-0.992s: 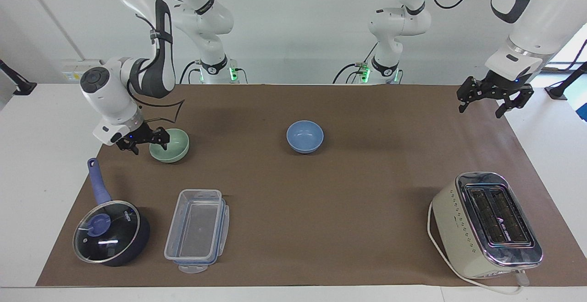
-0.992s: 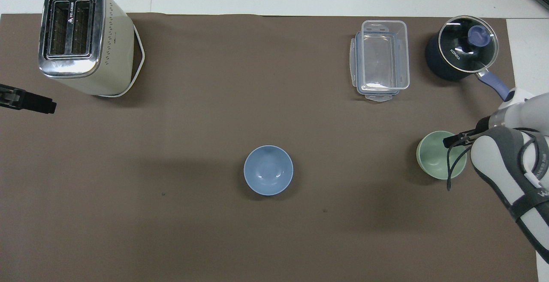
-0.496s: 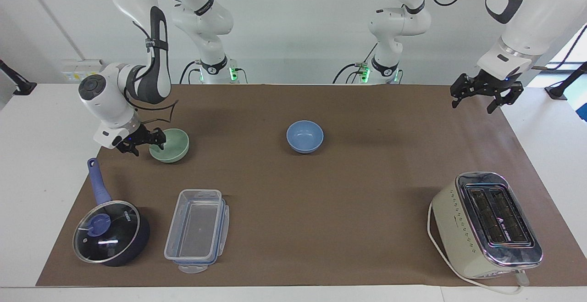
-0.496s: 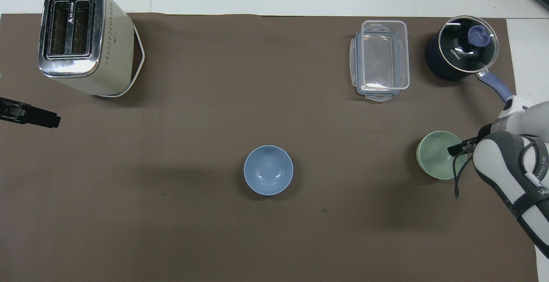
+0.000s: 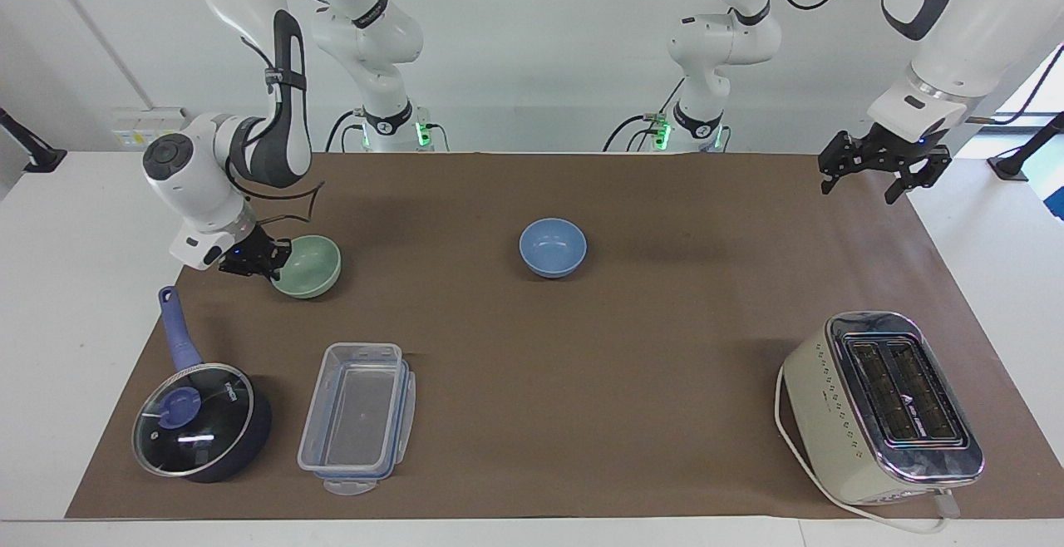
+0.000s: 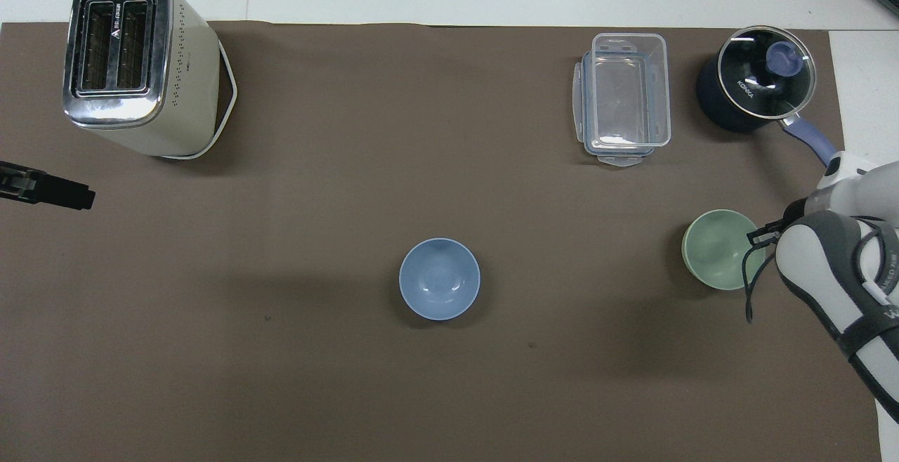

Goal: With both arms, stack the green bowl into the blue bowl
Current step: 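Grasp the rim of the pale green bowl with the right gripper, then lift the green bowl and carry it over the blue bowl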

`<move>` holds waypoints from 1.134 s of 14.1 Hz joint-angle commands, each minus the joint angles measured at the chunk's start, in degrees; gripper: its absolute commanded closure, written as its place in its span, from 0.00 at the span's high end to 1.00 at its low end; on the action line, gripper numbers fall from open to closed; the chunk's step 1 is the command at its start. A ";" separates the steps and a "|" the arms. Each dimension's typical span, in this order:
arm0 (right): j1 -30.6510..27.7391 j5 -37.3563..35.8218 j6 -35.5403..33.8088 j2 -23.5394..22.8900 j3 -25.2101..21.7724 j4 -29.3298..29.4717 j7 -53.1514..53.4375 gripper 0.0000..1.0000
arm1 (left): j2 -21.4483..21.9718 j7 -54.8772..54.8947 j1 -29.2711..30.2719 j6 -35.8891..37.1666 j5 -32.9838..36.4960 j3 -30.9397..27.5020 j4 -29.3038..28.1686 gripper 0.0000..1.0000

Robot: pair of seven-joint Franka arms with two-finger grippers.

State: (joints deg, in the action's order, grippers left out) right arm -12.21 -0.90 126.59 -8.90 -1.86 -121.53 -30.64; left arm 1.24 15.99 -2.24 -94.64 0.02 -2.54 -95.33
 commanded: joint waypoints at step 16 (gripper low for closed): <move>2.35 7.58 -18.66 4.15 15.91 17.64 24.01 0.00 | 1.22 0.36 0.57 -0.28 0.42 0.34 -1.35 1.00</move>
State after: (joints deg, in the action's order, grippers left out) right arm -10.83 6.05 108.41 -3.68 12.19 -105.58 -12.08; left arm 1.24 15.99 -2.19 -94.64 0.02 -2.48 -95.33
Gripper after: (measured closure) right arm 0.956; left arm 0.000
